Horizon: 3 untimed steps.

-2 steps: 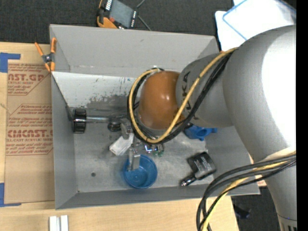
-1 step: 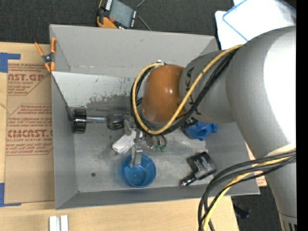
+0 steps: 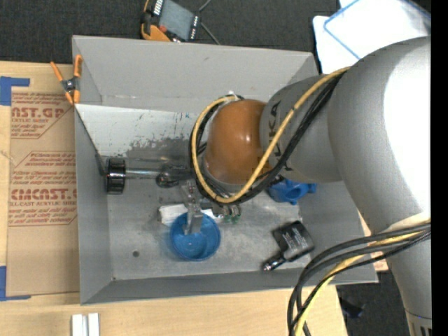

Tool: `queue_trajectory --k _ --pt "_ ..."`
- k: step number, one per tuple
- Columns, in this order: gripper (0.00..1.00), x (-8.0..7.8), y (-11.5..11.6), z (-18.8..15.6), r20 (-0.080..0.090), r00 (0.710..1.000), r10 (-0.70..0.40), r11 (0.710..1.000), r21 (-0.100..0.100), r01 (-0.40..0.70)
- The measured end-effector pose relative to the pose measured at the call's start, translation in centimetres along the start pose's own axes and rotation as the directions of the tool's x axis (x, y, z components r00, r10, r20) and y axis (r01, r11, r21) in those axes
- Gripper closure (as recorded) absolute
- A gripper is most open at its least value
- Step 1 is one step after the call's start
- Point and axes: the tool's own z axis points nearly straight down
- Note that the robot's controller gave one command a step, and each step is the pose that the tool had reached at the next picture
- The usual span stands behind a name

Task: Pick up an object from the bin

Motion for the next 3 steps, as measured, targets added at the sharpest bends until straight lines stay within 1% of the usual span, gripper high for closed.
queue_trajectory --k 2,3 --pt "1.00 0.0 0.0 0.0 0.000 1.000 0.000 1.000 0.000 0.000" --pt "1.00 -2.8 2.6 0.4 0.012 0.998 0.056 0.998 -0.003 -0.056"
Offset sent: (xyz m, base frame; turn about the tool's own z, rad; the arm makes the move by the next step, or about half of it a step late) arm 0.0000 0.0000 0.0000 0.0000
